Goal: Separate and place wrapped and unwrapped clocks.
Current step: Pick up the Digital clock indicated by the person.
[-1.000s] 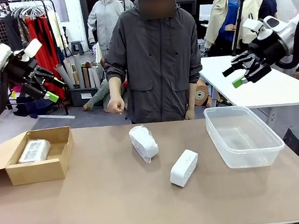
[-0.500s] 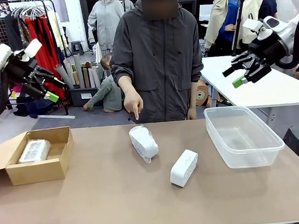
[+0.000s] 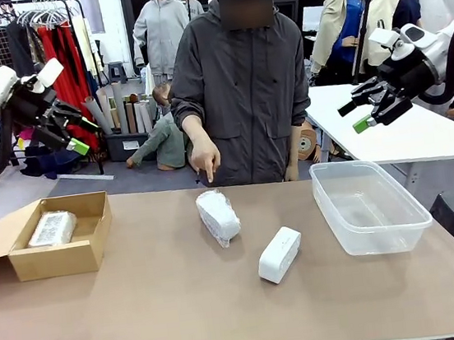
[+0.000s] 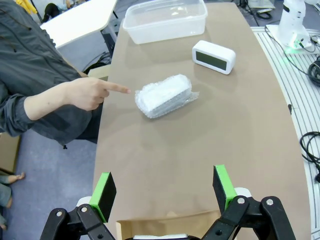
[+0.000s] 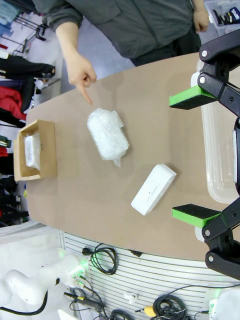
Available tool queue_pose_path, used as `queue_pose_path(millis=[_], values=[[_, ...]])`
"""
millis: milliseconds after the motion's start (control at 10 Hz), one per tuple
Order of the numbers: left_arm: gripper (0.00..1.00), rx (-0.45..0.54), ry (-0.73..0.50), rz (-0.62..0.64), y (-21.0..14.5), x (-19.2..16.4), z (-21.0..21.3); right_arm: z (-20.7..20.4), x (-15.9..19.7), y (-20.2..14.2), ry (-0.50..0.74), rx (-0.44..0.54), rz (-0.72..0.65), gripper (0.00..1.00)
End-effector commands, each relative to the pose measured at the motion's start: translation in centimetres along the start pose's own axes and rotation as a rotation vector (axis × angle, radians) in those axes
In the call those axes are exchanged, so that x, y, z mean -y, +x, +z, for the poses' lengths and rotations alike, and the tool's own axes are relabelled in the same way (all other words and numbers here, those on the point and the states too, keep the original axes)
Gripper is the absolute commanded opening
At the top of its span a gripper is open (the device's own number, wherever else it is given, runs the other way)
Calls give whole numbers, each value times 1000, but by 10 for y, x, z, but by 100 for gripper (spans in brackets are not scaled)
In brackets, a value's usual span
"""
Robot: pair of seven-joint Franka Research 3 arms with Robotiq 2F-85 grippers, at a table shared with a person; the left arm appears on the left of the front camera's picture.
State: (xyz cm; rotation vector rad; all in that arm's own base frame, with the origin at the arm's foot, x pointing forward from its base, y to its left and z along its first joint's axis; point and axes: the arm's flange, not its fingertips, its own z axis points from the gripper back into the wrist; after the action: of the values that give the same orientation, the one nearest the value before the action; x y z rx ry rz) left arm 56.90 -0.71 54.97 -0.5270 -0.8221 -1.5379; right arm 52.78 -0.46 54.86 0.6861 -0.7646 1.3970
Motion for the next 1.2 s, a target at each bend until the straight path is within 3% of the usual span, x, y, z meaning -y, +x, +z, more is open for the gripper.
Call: queue_pose_path(millis=[0,1100], values=[[100,-3,1,-12,2,0,2,0,-2,1,-3,2,2,100],[100,-3,1,-12,2,0,2,0,-2,1,-3,2,2,100]])
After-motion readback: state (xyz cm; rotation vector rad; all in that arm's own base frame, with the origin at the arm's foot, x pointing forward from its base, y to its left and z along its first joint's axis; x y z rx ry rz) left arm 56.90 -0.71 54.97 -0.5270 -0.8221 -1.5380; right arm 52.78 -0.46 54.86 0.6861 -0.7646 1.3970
